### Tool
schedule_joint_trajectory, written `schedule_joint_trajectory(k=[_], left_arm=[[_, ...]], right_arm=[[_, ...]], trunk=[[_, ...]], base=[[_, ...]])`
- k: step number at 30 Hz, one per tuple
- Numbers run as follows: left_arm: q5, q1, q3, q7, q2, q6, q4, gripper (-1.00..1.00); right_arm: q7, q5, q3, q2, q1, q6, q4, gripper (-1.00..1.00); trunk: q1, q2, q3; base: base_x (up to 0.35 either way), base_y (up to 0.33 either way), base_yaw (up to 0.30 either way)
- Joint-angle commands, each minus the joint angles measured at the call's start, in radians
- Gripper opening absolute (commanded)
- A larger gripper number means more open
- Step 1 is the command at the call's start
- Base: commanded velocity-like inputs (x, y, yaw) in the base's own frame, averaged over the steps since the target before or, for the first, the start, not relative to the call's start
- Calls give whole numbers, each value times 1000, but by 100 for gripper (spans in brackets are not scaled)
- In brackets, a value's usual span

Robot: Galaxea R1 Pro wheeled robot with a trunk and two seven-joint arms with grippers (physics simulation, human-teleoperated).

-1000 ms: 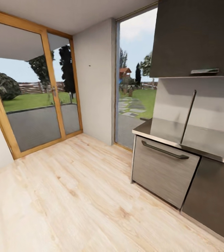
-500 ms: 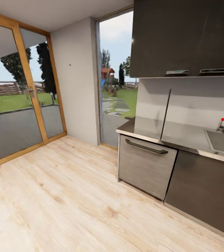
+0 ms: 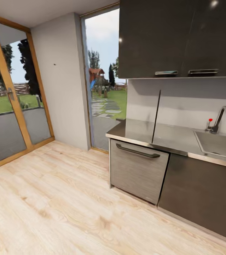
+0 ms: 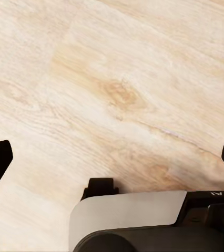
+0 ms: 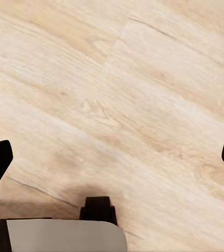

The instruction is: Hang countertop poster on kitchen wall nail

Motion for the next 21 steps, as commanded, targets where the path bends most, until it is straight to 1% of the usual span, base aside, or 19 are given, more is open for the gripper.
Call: schedule_joint_trajectory(k=[1,21], left_arm=[[-1,1,0,0,0,-1,-2,100],[-1,1,0,0,0,-1,-2,100]], right_arm=[[0,1,0,0,-1,-3,1,100],[0,1,0,0,-1,-3,1,100]], trunk=[[1,0,-1],[1,0,5]], base=[[296,-120,-292],[253,-187,-299]])
